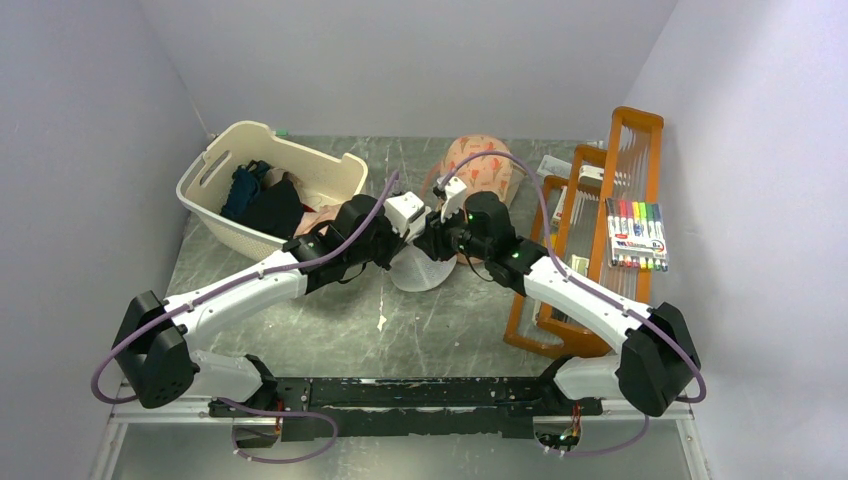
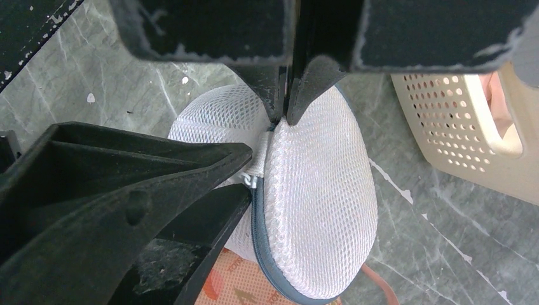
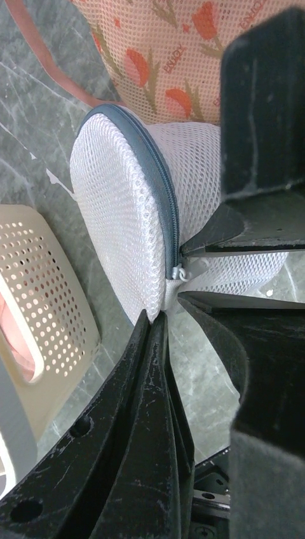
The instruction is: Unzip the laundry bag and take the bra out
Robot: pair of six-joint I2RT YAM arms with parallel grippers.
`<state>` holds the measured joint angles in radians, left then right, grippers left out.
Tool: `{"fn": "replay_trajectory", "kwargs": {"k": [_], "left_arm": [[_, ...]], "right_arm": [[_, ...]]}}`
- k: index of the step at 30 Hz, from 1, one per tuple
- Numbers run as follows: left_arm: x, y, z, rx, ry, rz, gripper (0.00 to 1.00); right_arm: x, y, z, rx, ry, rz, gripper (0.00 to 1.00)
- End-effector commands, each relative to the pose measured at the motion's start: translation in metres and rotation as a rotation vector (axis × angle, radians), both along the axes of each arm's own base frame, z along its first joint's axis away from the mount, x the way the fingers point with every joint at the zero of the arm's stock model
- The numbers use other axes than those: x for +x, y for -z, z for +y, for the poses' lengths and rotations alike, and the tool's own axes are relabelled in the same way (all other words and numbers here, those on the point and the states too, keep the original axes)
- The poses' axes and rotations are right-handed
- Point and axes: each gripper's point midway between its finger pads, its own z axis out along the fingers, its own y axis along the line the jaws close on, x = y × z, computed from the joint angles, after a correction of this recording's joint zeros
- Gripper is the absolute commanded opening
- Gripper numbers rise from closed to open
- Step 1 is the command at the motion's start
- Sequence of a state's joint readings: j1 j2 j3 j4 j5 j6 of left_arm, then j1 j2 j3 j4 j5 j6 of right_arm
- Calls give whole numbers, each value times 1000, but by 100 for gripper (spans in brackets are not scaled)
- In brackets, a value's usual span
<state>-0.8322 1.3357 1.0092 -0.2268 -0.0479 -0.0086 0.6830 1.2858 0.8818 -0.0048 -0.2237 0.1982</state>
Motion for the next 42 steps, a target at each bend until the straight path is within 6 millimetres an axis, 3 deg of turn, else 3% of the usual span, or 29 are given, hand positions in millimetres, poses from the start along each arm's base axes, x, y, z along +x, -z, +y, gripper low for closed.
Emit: {"fn": "replay_trajectory", "kwargs": {"k": [1,9,19,33,38,42], "left_arm": [[3,-23,-10,-61,22,-19,7],[2,-22,-12,-69,33,-11,7],[3,-20,-11,-56,32,-11,7],[4,-18,-10,-41,32,-8,7],[-1,-18,-17,-30,94,11,7],[-10,-19,-26,-48,161,40,21]], "right_arm": [[0,4,1,-5,-2,-15,26],[4,0,-3,-6,34,-34,18],[15,-1,-22,-58,136,-70,0],[36,0,-56,-117,292,-95,0],[23,-9,-42,-69,181,-104,0],[6,-17,-28,-15,64,-108,0]]}}
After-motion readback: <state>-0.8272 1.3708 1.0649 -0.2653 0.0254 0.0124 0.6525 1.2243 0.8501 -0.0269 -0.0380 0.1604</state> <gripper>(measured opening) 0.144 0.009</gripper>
